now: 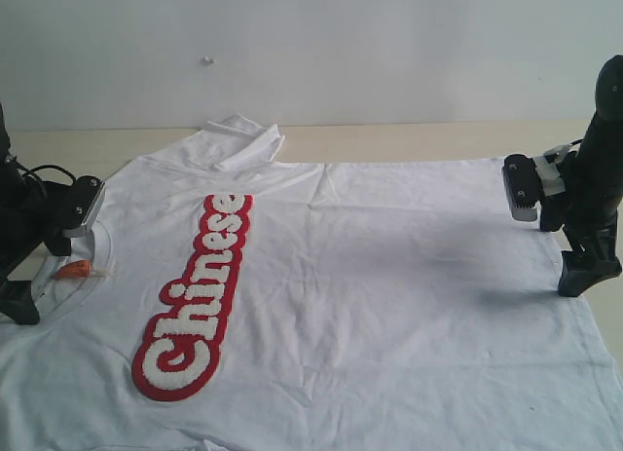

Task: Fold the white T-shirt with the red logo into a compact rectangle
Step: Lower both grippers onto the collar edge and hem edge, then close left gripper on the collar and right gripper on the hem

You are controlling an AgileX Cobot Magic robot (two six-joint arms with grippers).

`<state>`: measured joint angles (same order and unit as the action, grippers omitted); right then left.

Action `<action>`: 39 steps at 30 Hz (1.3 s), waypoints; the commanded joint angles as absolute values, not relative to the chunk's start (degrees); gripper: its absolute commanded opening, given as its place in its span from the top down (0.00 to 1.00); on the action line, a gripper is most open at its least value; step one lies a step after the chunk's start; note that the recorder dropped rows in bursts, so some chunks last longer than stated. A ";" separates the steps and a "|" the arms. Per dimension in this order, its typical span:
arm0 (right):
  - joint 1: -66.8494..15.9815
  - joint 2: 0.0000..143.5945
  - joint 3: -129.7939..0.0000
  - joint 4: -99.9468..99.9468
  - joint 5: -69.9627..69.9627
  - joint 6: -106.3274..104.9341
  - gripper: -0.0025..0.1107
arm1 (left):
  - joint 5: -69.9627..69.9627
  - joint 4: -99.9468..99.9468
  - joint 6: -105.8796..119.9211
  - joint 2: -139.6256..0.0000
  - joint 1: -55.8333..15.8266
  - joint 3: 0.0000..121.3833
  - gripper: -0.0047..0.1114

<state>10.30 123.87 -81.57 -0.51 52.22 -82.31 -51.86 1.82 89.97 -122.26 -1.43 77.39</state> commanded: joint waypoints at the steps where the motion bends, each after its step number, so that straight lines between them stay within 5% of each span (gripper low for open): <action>1: 10.48 125.64 -80.95 0.00 52.24 -82.32 0.05 | -49.67 -0.83 88.65 -124.90 -1.20 76.22 0.06; 3: 10.48 125.64 -80.95 0.00 52.24 -82.32 0.05 | -48.46 -0.83 88.65 -124.90 -1.20 76.22 0.09; 5: 10.48 125.64 -80.95 0.00 52.24 -82.32 0.05 | -48.37 -0.83 88.65 -124.90 -1.20 76.22 0.25; 10: 10.48 125.64 -80.95 0.00 52.24 -82.32 0.05 | -55.45 -1.17 87.47 -124.90 -1.20 76.22 0.95; 39: 10.48 125.64 -80.95 0.00 52.24 -82.32 0.05 | -55.02 -1.73 86.86 -124.90 -1.20 76.22 0.95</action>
<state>10.30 124.01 -81.57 -0.51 52.59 -82.11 -51.02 0.49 87.41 -122.37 -1.43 77.60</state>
